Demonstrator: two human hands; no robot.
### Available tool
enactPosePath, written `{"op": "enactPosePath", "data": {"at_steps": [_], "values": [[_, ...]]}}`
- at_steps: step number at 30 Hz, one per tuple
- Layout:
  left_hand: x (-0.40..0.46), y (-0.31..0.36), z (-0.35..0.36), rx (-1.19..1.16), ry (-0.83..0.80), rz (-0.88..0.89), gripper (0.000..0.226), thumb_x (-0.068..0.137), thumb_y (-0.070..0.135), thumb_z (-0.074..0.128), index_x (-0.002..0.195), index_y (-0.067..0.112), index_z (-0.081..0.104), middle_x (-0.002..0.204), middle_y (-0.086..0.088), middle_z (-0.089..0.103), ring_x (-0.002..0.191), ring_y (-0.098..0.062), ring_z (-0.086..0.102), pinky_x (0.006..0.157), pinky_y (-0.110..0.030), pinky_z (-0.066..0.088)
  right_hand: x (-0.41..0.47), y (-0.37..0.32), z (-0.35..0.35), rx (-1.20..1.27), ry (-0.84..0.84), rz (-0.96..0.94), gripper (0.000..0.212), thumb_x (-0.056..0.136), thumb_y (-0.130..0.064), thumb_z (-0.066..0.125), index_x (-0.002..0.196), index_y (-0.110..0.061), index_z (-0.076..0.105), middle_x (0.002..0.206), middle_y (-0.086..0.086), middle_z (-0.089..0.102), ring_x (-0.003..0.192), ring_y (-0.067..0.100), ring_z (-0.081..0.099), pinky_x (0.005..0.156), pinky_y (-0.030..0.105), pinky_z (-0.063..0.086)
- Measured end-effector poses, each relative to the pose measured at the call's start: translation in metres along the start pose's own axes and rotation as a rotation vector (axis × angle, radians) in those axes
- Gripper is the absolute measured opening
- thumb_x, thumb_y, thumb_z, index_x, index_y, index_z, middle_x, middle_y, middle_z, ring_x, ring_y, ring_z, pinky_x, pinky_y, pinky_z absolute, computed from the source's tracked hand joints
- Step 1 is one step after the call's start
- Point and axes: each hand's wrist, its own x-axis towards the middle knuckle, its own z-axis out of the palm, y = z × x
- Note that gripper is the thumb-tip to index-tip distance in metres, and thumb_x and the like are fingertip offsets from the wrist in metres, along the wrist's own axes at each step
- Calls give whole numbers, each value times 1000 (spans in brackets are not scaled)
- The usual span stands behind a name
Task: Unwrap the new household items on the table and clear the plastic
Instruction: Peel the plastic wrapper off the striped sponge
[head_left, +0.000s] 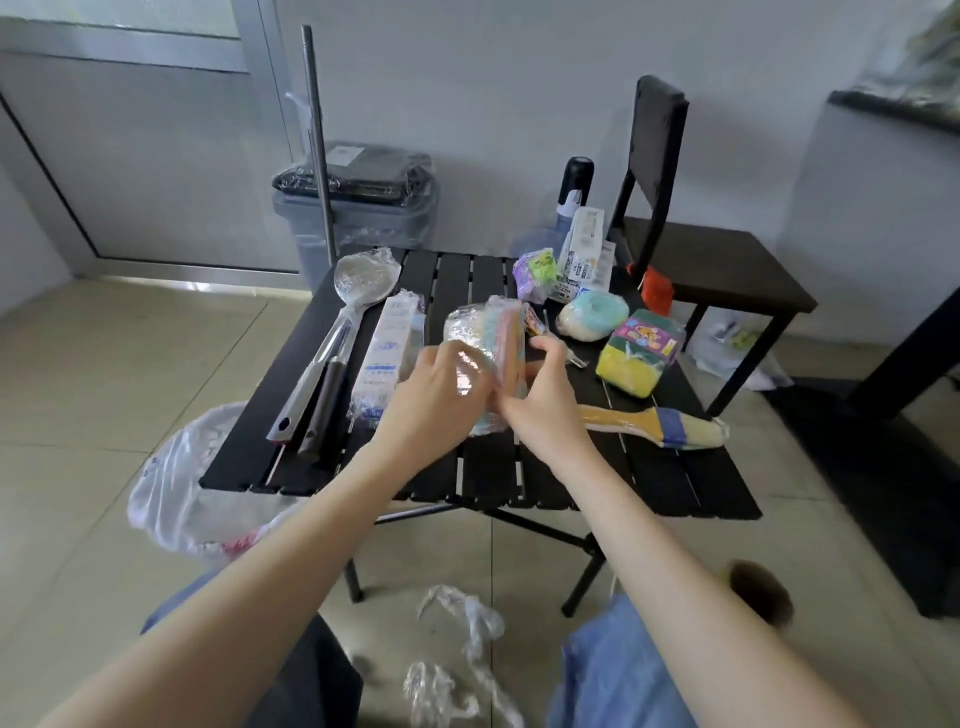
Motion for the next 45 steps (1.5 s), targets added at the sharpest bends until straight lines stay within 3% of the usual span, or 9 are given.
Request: {"op": "enactPosePath", "data": {"at_steps": [6, 13, 19, 26, 33, 36, 38, 42, 45], "values": [[-28, 14, -5, -182, 69, 3, 63, 84, 50, 63, 131, 20, 36, 123, 4, 34, 101, -13, 47, 83, -25, 36, -35, -8, -9, 56, -35, -72, 63, 85, -17, 72, 139, -19, 40, 121, 1, 41, 94, 4, 50, 85, 25, 48], [-53, 27, -11, -328, 138, 59, 54, 75, 46, 74, 111, 35, 34, 120, 8, 41, 108, -10, 47, 79, -19, 39, -65, -15, -24, 185, -133, -175, 64, 80, -16, 76, 124, -41, 37, 126, -4, 50, 94, -19, 53, 79, 7, 47], [-73, 42, -28, -370, 164, 184, 62, 63, 57, 66, 113, 36, 36, 117, 12, 38, 102, -2, 46, 72, -3, 38, -79, -27, -49, 492, -290, -87, 40, 83, -20, 52, 114, -46, 53, 110, -1, 66, 108, 18, 64, 94, 40, 53], [-81, 55, -23, -317, 216, 339, 69, 60, 65, 63, 119, 35, 42, 113, 28, 31, 104, -3, 42, 88, -4, 34, -86, -39, -60, 458, -108, -85, 17, 99, -24, 50, 115, -22, 56, 97, 2, 70, 93, 14, 68, 86, 42, 57], [-59, 46, -19, -265, 303, 339, 41, 90, 38, 59, 127, 21, 51, 115, 30, 35, 110, -6, 48, 91, -11, 39, -78, -31, -66, 389, -101, -147, 23, 99, -21, 52, 120, -27, 56, 103, -19, 66, 93, -11, 62, 75, 8, 47], [-34, 40, -24, -269, 323, 389, 45, 93, 26, 61, 136, 16, 49, 130, 14, 39, 123, -7, 42, 102, -25, 40, -65, -23, -58, 323, -89, -166, 27, 98, -21, 54, 124, -25, 57, 106, -13, 68, 99, 0, 63, 81, 17, 51], [-18, 35, -27, -247, 334, 433, 40, 92, 26, 62, 131, 18, 56, 131, 9, 44, 121, -2, 44, 100, -19, 39, -55, -16, -49, 287, -86, -177, 26, 97, -24, 55, 123, -27, 59, 109, -8, 69, 102, 9, 64, 89, 29, 51], [11, 23, -21, -296, 303, 398, 5, 88, 17, 67, 91, 20, 70, 96, 12, 66, 89, 11, 57, 74, -8, 41, -30, 1, -34, 280, -86, -174, 19, 96, -26, 58, 110, -38, 61, 104, 5, 68, 100, 26, 62, 88, 45, 49], [28, 11, -12, -387, 286, 310, 9, 90, 14, 65, 83, 20, 65, 86, 11, 67, 79, 6, 60, 70, -10, 45, -9, 16, -27, 265, -58, -168, 20, 95, -31, 59, 115, -30, 63, 98, -4, 69, 93, 16, 65, 77, 34, 50]]}}
